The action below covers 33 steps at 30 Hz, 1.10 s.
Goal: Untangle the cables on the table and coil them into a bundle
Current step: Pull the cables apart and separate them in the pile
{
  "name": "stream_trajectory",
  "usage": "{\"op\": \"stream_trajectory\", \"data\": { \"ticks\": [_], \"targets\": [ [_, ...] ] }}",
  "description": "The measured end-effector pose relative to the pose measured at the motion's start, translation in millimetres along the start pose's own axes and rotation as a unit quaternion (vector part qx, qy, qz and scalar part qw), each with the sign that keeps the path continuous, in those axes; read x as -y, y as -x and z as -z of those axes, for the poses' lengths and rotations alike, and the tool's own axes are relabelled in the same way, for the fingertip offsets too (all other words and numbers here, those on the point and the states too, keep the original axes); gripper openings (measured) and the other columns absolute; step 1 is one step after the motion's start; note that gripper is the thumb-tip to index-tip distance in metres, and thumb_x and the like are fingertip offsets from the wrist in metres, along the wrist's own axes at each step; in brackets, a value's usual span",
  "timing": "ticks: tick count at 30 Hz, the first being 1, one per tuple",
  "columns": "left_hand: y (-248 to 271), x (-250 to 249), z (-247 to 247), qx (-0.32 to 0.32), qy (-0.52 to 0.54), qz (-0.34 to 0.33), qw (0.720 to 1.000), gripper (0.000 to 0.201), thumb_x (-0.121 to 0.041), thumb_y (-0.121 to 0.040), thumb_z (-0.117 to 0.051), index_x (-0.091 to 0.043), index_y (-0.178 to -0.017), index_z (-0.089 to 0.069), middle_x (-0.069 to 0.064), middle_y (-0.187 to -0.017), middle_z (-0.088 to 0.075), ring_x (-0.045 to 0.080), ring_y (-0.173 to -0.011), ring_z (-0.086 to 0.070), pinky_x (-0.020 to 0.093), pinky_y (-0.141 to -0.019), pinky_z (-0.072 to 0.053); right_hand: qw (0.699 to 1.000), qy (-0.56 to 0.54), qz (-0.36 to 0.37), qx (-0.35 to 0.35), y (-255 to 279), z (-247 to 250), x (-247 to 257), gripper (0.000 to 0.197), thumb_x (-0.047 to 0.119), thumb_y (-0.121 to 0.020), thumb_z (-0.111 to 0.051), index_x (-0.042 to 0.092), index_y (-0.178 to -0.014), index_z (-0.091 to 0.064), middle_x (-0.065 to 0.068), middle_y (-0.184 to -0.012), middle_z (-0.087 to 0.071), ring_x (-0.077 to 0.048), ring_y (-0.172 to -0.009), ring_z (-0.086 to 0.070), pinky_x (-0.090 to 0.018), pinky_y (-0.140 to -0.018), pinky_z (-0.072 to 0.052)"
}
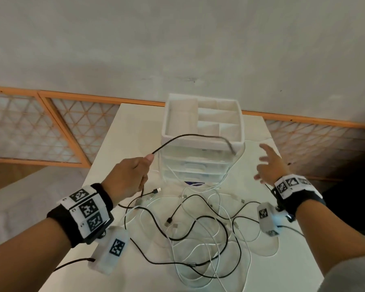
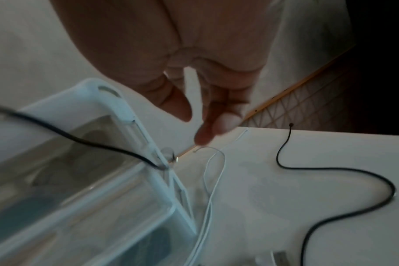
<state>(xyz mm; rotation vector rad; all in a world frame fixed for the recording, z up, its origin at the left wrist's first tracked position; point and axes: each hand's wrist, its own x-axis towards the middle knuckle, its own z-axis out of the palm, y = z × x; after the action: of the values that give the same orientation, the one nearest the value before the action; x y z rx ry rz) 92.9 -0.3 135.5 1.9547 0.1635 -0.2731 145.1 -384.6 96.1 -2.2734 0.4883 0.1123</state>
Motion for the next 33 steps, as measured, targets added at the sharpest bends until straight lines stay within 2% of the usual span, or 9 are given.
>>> {"op": "stream_trajectory", "data": {
  "ticks": [4, 8, 11, 17, 20, 24, 27, 30, 33],
  "targets": [
    [4, -7, -2, 0.078, -0.011, -0.045, 0.996, 0.036, -0.032, -0.103, -0.044, -0.004, -0.086, -0.058, -0.005, -0.055, -0.039, 0.007, -0.039, -0.030, 0.016, -0.037, -0.027, 0.990, -0.031, 0.075, -0.116, 56, -17, 28, 0.053, 0.010, -0.087, -0.064, 0.027, -0.135, -0.052, 0.001, -0.092, -0.067, -0.022, -0.087, -0.066, -0.037, -0.081, -0.054],
    [12, -19, -23, 0.169, -0.093, -0.144, 0.970, 0.021, -0.025, -0.103, -0.048, -0.016, -0.095, -0.065, -0.013, -0.052, -0.045, 0.004, -0.049, -0.039, 0.018, -0.056, -0.038, 0.961, -0.054, 0.267, 0.054, 124, -55, 89, 0.065, 0.022, -0.083, -0.077, 0.041, -0.137, -0.046, 0.004, -0.059, -0.062, -0.004, -0.053, -0.057, -0.013, -0.063, -0.048],
    [21, -27, -29, 0.210, -0.136, -0.195, 0.948, 0.022, -0.027, -0.101, -0.053, -0.013, -0.092, -0.067, -0.013, -0.055, -0.046, 0.003, -0.053, -0.041, 0.019, -0.060, -0.034, 0.948, 0.050, 0.287, 0.125, 131, -88, 89, 0.022, 0.035, -0.088, -0.069, 0.032, -0.108, -0.061, 0.013, -0.045, -0.052, -0.006, -0.045, -0.050, -0.014, -0.054, -0.034],
    [35, -2, -1, 0.194, -0.151, -0.144, 0.958, 0.034, -0.040, -0.099, -0.049, -0.020, -0.078, -0.067, -0.005, -0.061, -0.048, 0.004, -0.054, -0.041, 0.018, -0.060, -0.038, 0.959, 0.166, 0.005, 0.231, 79, -61, 19, 0.020, 0.033, -0.090, -0.067, 0.017, -0.079, -0.064, -0.001, -0.064, -0.069, -0.015, -0.047, -0.060, -0.023, -0.049, -0.046],
    [38, 33, 5, 0.252, -0.236, -0.069, 0.936, 0.023, -0.031, -0.100, -0.048, -0.028, -0.084, -0.064, 0.000, -0.069, -0.053, 0.009, -0.060, -0.047, 0.025, -0.063, -0.042, 0.987, 0.148, 0.046, 0.040, 66, -46, -1, 0.008, 0.029, -0.086, -0.071, 0.023, -0.081, -0.069, -0.001, -0.077, -0.074, -0.023, -0.073, -0.072, -0.026, -0.066, -0.052],
    [44, 61, -17, 0.196, -0.238, 0.020, 0.951, 0.024, -0.004, -0.098, -0.039, -0.016, -0.092, -0.058, -0.010, -0.072, -0.053, -0.002, -0.057, -0.052, 0.008, -0.054, -0.036, 0.992, 0.039, 0.111, -0.036, 81, -70, 4, 0.049, 0.019, -0.088, -0.070, 0.032, -0.133, -0.054, 0.011, -0.115, -0.065, -0.003, -0.077, -0.066, -0.002, -0.078, -0.043],
    [45, 70, -25, 0.101, -0.252, 0.053, 0.961, 0.026, -0.012, -0.102, -0.033, -0.014, -0.094, -0.058, -0.013, -0.071, -0.046, 0.008, -0.062, -0.047, 0.014, -0.051, -0.032, 0.990, 0.106, 0.091, 0.030, 102, -105, -11, 0.084, 0.022, -0.086, -0.070, 0.034, -0.152, -0.019, 0.005, -0.135, -0.056, -0.026, -0.101, -0.067, -0.037, -0.103, -0.046],
    [42, 71, -26, 0.034, -0.192, 0.089, 0.977, 0.036, -0.035, -0.103, -0.038, -0.014, -0.077, -0.047, 0.000, -0.066, -0.046, 0.030, -0.065, -0.049, 0.030, -0.059, -0.036, 0.983, 0.139, 0.124, -0.005, 125, -127, -23, 0.051, 0.022, -0.087, -0.065, 0.024, -0.133, -0.043, -0.001, -0.123, -0.060, -0.026, -0.100, -0.064, -0.036, -0.087, -0.050],
    [41, 62, -27, -0.009, -0.059, 0.098, 0.993, 0.041, -0.037, -0.104, -0.039, -0.012, -0.072, -0.041, 0.001, -0.059, -0.040, 0.018, -0.046, -0.033, 0.027, -0.046, -0.032, 0.974, 0.211, 0.085, 0.019, 125, -138, -35, 0.019, 0.026, -0.091, -0.056, 0.023, -0.108, -0.063, -0.001, -0.113, -0.063, -0.025, -0.099, -0.062, -0.034, -0.081, -0.050]
  ]
}}
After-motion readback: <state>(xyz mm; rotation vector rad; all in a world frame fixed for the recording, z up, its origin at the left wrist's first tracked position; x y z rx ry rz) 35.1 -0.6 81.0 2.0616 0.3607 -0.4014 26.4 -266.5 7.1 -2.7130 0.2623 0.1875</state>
